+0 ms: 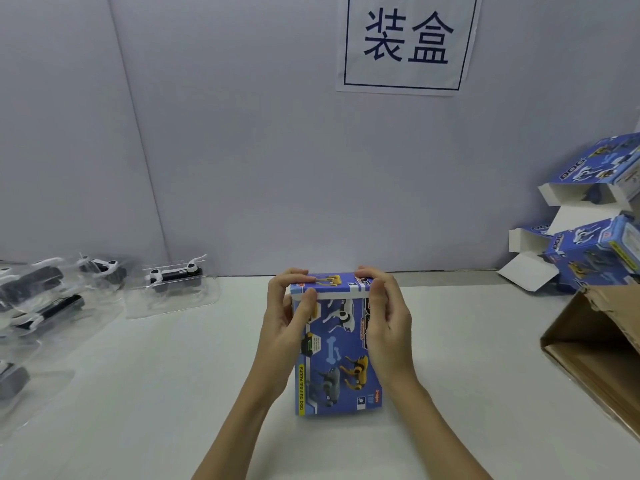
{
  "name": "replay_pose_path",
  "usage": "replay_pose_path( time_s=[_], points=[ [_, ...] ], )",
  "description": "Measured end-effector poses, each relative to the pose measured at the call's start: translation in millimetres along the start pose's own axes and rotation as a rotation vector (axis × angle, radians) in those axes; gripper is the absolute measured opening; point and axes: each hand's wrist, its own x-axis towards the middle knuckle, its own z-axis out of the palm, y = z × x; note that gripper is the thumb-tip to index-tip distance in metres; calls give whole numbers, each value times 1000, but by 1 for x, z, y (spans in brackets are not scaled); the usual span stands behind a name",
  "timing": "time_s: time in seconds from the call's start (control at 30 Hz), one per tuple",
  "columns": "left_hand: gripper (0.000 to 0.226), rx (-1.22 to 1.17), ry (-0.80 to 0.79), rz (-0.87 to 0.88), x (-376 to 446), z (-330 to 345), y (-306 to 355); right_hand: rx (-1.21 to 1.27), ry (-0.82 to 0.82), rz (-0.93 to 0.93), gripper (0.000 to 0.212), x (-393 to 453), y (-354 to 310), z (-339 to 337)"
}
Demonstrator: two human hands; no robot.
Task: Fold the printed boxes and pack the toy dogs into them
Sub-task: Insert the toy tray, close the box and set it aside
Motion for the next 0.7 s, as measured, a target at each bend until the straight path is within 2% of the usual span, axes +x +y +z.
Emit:
replay_pose_path(
  time_s=[0.03, 0.1, 0.2, 0.27, 0.4, 0.43, 0.53, 0.7],
  points=[
    [45, 21, 5, 6, -2, 1, -2, 0, -1, 11, 74, 0, 0, 0],
    [58, 38, -17, 25, -7, 3, -6, 54, 14, 42, 68, -1, 1, 0],
    [55, 59, 63, 51, -8, 2, -8, 189, 69, 38, 31, 0, 4, -2],
    [52, 129, 143, 103, -5, 0, -6, 195, 52, 18, 19, 0, 7, -2],
    [59, 402, 175, 364, -1, -13, -9, 70, -21, -4, 19, 0, 12, 2],
    [62, 438, 168, 368, 0, -16, -10, 14, -20, -18, 22, 1, 13, 3],
    [73, 351, 113, 229, -1, -14, -11, -113, 13, -64, 29, 0, 11, 3],
    [66, 591, 54, 443, -2, -8, -12, -207, 71, -162, 24, -1, 7, 2]
  ],
)
